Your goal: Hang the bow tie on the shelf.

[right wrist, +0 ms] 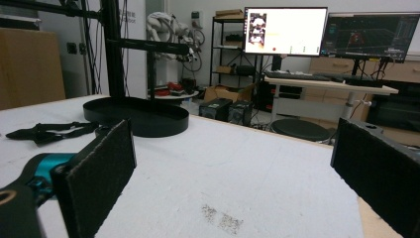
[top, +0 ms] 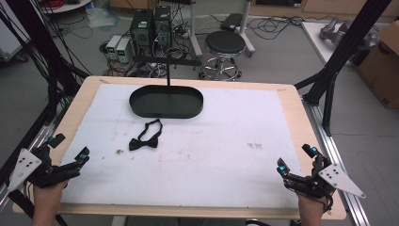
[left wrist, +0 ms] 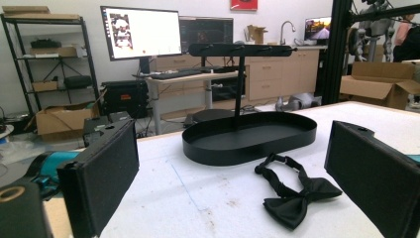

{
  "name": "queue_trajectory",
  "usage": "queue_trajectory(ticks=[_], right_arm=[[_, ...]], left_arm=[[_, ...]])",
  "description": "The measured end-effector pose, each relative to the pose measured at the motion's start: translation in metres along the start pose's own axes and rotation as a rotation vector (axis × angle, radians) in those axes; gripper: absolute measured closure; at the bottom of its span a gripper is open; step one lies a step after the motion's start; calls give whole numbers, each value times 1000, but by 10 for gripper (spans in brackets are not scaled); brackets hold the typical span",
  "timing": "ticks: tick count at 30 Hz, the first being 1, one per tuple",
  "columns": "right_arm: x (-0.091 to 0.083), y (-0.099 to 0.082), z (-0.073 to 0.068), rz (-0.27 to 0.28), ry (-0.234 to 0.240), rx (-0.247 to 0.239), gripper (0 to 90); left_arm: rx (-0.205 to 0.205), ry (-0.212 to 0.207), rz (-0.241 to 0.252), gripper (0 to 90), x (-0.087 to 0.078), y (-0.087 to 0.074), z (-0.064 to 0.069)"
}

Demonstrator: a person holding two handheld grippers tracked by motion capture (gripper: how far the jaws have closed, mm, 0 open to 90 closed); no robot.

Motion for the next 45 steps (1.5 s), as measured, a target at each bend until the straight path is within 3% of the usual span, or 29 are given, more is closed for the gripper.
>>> queue_trajectory(ticks=[11,27,35,39,45], right_arm=[[-1,1,-1,2,3,-2,27],[-3,1,1,4,6,2,27],[-4,3,1,8,9,5,27],[-5,4,2,12,8,6,27],[-5,4,2,12,10,4,27]], left_arm=[[-1,-8,6,70,0,2,0],[10,-105,-45,96,10,7,6],[77,-181,-93,106,24,21,17],[116,-219,-110,157,34,29,22],[160,-277,-205,171,61,30,28]])
Point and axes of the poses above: each handheld gripper's, and its own axes: x roughly forward along the jaws, y roughly out of its top, z roughly to its right, the point moved 2 cm from there along x, roughly forward along the jaws, and after that the axes turned 7 degrees about -z, right-handed, at the moved point
